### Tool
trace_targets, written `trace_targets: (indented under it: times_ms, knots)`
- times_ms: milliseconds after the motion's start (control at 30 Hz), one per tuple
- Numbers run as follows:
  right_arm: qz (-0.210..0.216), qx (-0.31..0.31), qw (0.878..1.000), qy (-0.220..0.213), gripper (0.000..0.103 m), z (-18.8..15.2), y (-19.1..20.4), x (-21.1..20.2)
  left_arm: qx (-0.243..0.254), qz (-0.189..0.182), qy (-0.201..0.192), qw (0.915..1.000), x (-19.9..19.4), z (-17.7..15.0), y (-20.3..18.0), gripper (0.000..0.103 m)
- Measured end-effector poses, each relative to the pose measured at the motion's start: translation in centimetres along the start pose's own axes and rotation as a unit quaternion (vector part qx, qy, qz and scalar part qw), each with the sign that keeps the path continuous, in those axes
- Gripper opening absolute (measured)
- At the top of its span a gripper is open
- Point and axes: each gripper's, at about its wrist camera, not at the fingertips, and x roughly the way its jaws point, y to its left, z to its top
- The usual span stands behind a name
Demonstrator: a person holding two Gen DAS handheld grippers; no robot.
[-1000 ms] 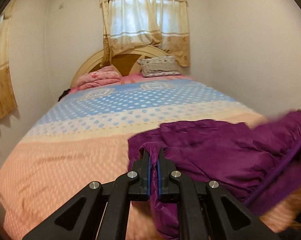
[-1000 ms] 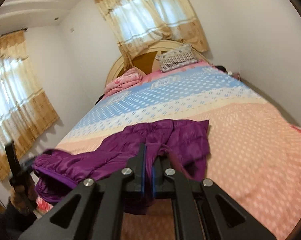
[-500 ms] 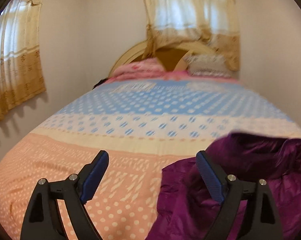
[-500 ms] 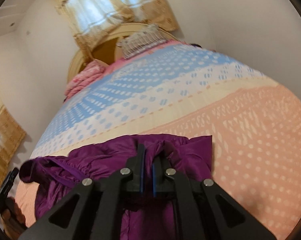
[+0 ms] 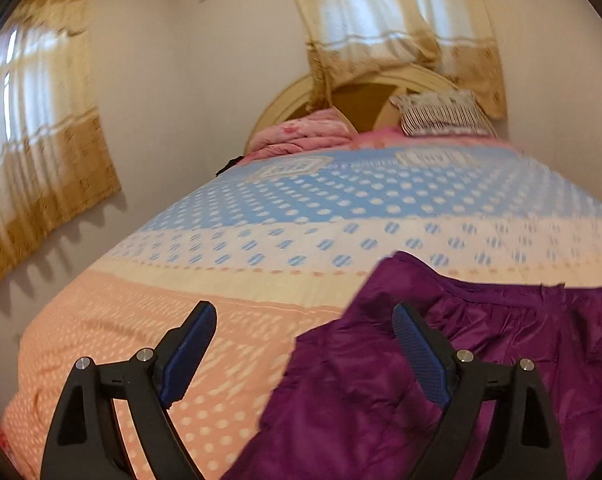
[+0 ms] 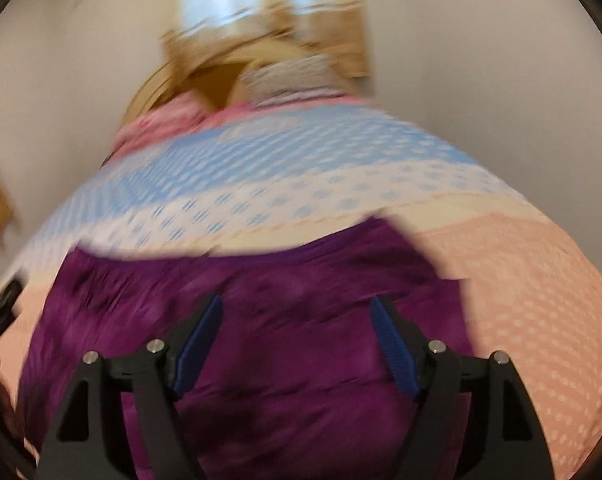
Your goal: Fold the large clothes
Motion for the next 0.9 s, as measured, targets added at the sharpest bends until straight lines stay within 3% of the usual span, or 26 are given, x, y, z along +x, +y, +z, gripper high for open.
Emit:
trace_targets:
  times_ms: [133, 233, 333, 700, 900]
  knots:
    - [-0.036, -0.042, 0.998, 0.028, 0.078, 0.2, 1.5, 4.0, 0.012, 0.040, 0.038, 0.9984, 4.1, -0.3, -1.1, 0.090]
    - [-0.067, -0.036, 0.996, 0.036, 0.078, 0.6, 0.0, 6.4, -0.019, 0.061, 0.092, 0.9937, 7.8, -1.5, 0.3, 0.090]
    - [-0.067, -0.011, 0.997, 0.036, 0.079, 0.2, -1.3, 7.4, -0.050, 0.034, 0.142, 0.9881, 9.9, -3.0, 1.1, 0.090]
    - [-0.086, 0.025, 0.995, 0.047, 0.082, -0.6, -2.2, 7.7, -0.002, 0.040, 0.151, 0.9878, 10.7, -3.4, -1.5, 0.092]
    - [-0.099, 0.024, 0.993, 0.062, 0.086, -0.5, -2.2, 8.4, -0.005, 0.033, 0.171, 0.9847, 11.3, -3.7, -1.0, 0.096]
